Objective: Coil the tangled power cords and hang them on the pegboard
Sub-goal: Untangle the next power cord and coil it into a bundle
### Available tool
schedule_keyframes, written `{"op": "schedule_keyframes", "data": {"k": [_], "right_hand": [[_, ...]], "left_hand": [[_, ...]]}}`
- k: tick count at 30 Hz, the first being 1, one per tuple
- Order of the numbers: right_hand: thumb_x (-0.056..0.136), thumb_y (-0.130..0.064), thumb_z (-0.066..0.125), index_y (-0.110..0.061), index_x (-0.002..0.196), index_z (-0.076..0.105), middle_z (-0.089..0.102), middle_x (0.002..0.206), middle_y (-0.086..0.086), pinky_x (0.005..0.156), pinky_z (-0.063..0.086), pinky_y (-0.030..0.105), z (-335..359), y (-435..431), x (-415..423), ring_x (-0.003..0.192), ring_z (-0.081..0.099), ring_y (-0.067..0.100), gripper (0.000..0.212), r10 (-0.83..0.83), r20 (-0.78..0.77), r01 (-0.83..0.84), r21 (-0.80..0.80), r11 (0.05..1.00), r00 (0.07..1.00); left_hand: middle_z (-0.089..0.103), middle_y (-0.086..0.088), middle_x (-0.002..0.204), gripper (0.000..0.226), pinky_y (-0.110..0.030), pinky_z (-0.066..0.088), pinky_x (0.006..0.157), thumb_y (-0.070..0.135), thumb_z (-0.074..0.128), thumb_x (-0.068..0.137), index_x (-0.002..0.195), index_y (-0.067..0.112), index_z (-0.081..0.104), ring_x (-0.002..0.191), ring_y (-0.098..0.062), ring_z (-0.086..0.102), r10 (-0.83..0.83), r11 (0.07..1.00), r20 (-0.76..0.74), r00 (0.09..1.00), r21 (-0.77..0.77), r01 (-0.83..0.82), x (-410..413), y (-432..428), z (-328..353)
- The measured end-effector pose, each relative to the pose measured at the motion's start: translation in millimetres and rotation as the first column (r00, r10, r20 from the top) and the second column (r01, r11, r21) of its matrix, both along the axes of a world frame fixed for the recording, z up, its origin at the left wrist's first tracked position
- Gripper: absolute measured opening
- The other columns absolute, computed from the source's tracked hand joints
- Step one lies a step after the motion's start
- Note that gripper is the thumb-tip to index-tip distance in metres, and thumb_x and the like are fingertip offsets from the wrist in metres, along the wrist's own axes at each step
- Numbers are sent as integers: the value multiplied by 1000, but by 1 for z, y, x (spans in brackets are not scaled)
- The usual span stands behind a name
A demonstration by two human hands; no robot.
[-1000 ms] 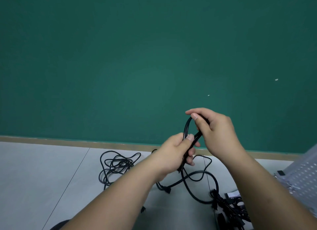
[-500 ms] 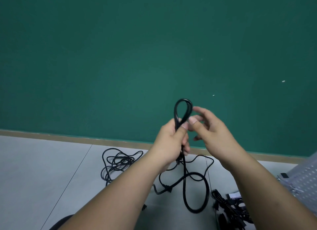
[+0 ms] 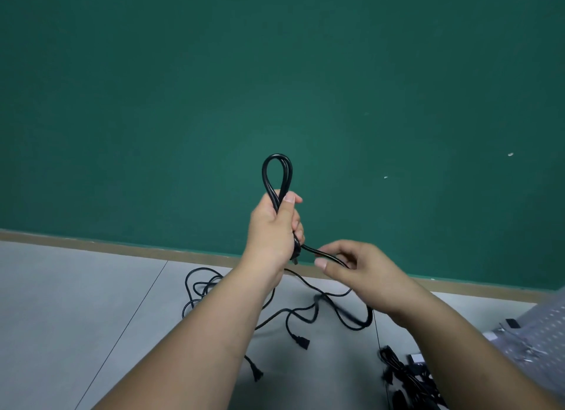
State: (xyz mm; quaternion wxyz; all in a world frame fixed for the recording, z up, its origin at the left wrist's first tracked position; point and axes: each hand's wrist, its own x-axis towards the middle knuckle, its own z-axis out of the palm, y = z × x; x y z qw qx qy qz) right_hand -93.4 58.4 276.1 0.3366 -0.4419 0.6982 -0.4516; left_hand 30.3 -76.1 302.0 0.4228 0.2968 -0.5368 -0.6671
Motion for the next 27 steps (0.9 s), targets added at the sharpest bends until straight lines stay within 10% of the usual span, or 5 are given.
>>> {"op": "schedule_keyframes", "data": {"k": [5, 12, 18, 27], "right_hand": [[99, -15, 73, -20, 96, 81, 50, 71, 8, 61, 45, 31, 5, 8, -20, 63, 47, 19, 10, -66, 94, 58, 84, 995, 993], [103, -27, 66, -18, 133, 63, 81, 110, 2, 99, 58, 37, 14, 8, 11, 110, 75, 19, 31, 174, 295, -198, 53, 979, 940], [103, -17, 67, -8, 106, 77, 39, 63, -1, 61, 55, 33, 11, 4, 3, 56, 36, 18, 14, 36, 277, -55, 60, 997, 960], [98, -14, 71, -11, 101, 79, 58, 69, -6, 57, 42, 26, 43, 14, -12, 62, 42, 14, 10, -10, 222, 76, -287, 955, 975]], "left_hand": [[41, 3, 60, 19, -29, 37, 51, 25, 48, 113, 101, 14, 58, 51, -16, 36, 106, 994, -17, 994, -10, -106, 8, -12, 4], [36, 2, 63, 18, -26, 38, 50, 24, 46, 115, 105, 11, 54, 51, -14, 38, 63, 995, -160, 985, 81, -51, 0, -2, 3], [36, 5, 61, 17, -25, 35, 47, 23, 45, 115, 104, 13, 54, 50, -11, 31, 215, 974, -154, 964, 111, -200, 12, -26, 10], [57, 4, 72, 27, -35, 42, 62, 43, 52, 109, 94, 22, 60, 64, -19, 51, 229, 890, 520, 823, -454, 39, 21, -39, -11]]}}
